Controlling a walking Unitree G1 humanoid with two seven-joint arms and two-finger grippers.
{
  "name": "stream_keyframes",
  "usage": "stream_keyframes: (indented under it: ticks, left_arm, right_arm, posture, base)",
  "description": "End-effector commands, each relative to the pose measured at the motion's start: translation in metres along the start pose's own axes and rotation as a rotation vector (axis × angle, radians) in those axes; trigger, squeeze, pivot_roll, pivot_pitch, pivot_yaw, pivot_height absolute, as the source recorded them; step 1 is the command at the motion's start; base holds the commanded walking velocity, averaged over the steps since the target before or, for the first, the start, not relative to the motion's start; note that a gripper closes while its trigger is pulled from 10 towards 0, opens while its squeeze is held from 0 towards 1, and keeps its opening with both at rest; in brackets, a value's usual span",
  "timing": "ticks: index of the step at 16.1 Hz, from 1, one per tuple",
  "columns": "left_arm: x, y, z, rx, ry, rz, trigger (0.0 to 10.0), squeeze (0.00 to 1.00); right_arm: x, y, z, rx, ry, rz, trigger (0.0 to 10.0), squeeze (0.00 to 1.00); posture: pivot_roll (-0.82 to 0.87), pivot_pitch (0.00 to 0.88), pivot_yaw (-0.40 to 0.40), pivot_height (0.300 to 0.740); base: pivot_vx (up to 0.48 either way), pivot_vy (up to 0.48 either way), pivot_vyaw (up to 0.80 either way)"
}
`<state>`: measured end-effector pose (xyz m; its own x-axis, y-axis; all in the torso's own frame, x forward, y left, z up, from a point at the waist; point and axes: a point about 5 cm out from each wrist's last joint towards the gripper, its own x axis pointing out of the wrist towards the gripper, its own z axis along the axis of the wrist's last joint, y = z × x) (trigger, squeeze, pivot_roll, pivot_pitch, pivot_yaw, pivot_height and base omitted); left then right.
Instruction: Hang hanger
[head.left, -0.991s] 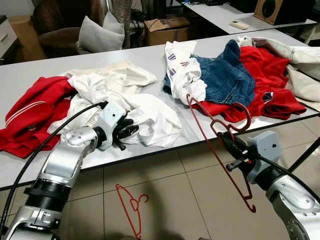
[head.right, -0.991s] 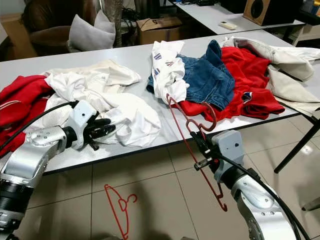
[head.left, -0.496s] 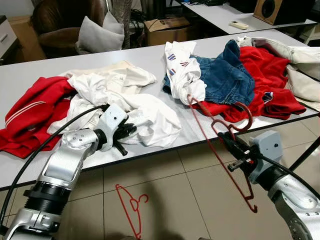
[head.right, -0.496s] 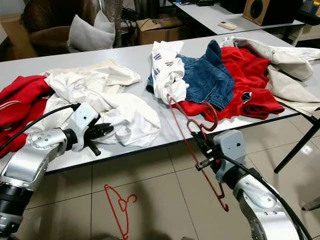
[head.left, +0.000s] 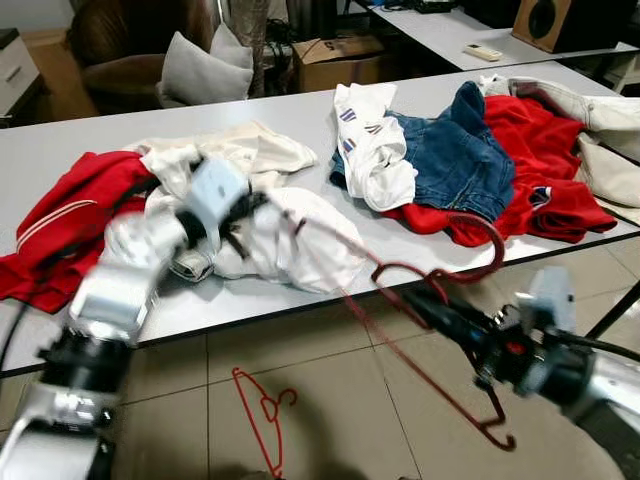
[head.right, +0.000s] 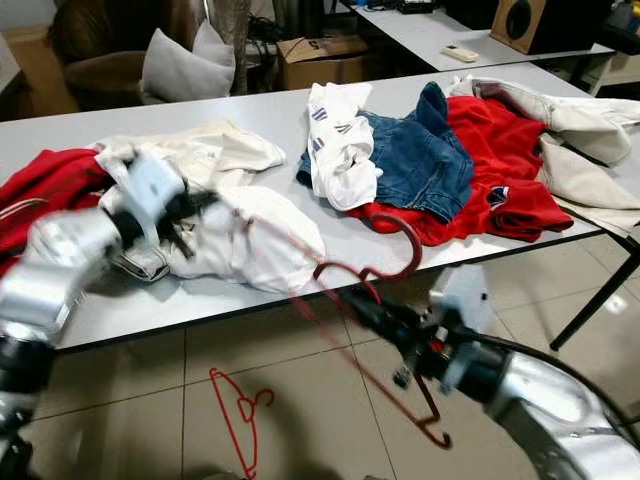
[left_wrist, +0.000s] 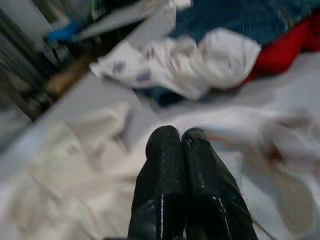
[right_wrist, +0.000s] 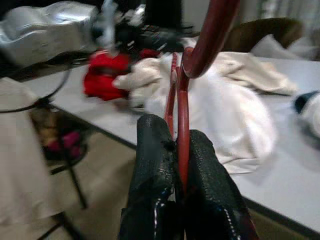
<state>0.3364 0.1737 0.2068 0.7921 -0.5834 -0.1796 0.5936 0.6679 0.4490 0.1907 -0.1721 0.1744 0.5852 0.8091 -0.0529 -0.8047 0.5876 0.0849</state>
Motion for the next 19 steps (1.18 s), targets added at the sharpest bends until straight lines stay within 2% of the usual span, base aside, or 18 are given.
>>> stream_keyframes:
  ticks: [1,4,5,8,10,12,13,14,15,16,17,18,19]
  left_arm:
    - [-0.002,0.000,0.006,0.051,-0.006,-0.029,0.0,0.00]
    - [-0.007,-0.006,0.015,0.134,0.004,-0.103,0.0,0.00]
    - [-0.009,-0.010,0.014,0.177,0.019,-0.136,0.0,0.00]
    - [-0.012,-0.013,0.014,0.224,0.040,-0.171,0.0,0.00]
    - [-0.015,-0.013,0.011,0.241,0.060,-0.170,0.0,0.00]
    - [-0.014,-0.012,0.011,0.223,0.053,-0.155,0.0,0.00]
    - [-0.013,-0.011,0.016,0.169,0.017,-0.139,0.0,0.00]
    - [-0.012,-0.009,0.026,0.082,-0.050,-0.125,0.0,0.00]
    - [-0.013,-0.005,0.033,0.037,-0.087,-0.118,0.0,0.00]
    - [-0.015,-0.003,0.035,0.027,-0.095,-0.118,0.0,0.00]
    - [-0.020,0.003,0.036,0.024,-0.081,-0.139,0.0,0.00]
    - [-0.020,0.003,0.036,0.024,-0.081,-0.139,0.0,0.00]
    - [-0.024,0.005,0.033,0.041,-0.047,-0.180,0.0,0.00]
  right_arm:
    - [-0.002,0.004,0.004,0.006,0.006,0.050,10.0,0.00]
    - [0.000,-0.007,0.001,0.006,0.026,0.008,10.0,0.00]
    - [0.002,-0.016,0.000,-0.006,0.038,-0.046,10.0,0.00]
    - [0.005,-0.026,0.000,-0.011,0.053,-0.098,10.0,0.00]
    - [0.004,-0.025,-0.001,-0.011,0.070,-0.088,10.0,0.00]
    - [0.004,-0.024,-0.002,-0.012,0.084,-0.072,10.0,0.00]
    - [0.002,-0.022,-0.008,-0.037,0.143,-0.050,10.0,0.00]
    - [0.000,-0.026,-0.015,-0.069,0.210,-0.082,10.0,0.00]
    - [-0.001,-0.035,-0.017,-0.084,0.228,-0.152,10.0,0.00]
    - [-0.001,-0.040,-0.016,-0.095,0.223,-0.193,10.0,0.00]
    - [-0.003,-0.054,-0.009,-0.124,0.189,-0.289,10.0,0.00]
    - [-0.003,-0.054,-0.009,-0.124,0.189,-0.289,10.0,0.00]
    - [-0.004,-0.061,0.001,-0.145,0.136,-0.344,10.0,0.00]
  posture:
    - [-0.19,0.000,0.050,0.710]
    - [-0.18,0.000,0.043,0.710]
    - [-0.18,0.000,0.043,0.710]
    - [-0.17,0.000,0.022,0.710]
    - [-0.18,0.000,0.017,0.710]
    - [-0.17,0.000,0.016,0.710]
    - [-0.18,0.000,0.019,0.710]
    - [-0.18,0.000,0.019,0.710]
    - [-0.18,0.000,0.019,0.710]
    - [-0.18,0.000,0.019,0.710]
    - [-0.17,0.000,0.017,0.710]
    - [-0.17,0.000,0.017,0.710]
    - [-0.17,0.000,0.018,0.710]
  base:
    - [0.000,0.000,0.00]
    - [0.000,0.000,0.00]
    - [0.000,0.000,0.00]
    - [0.000,0.000,0.00]
    - [0.000,0.000,0.00]
    - [0.000,0.000,0.00]
    - [0.000,0.000,0.00]
    - [0.000,0.000,0.00]
    - [0.000,0.000,0.00]
    - [0.000,0.000,0.00]
    - [0.000,0.000,0.00]
    - [0.000,0.000,0.00]
    - [0.000,0.000,0.00]
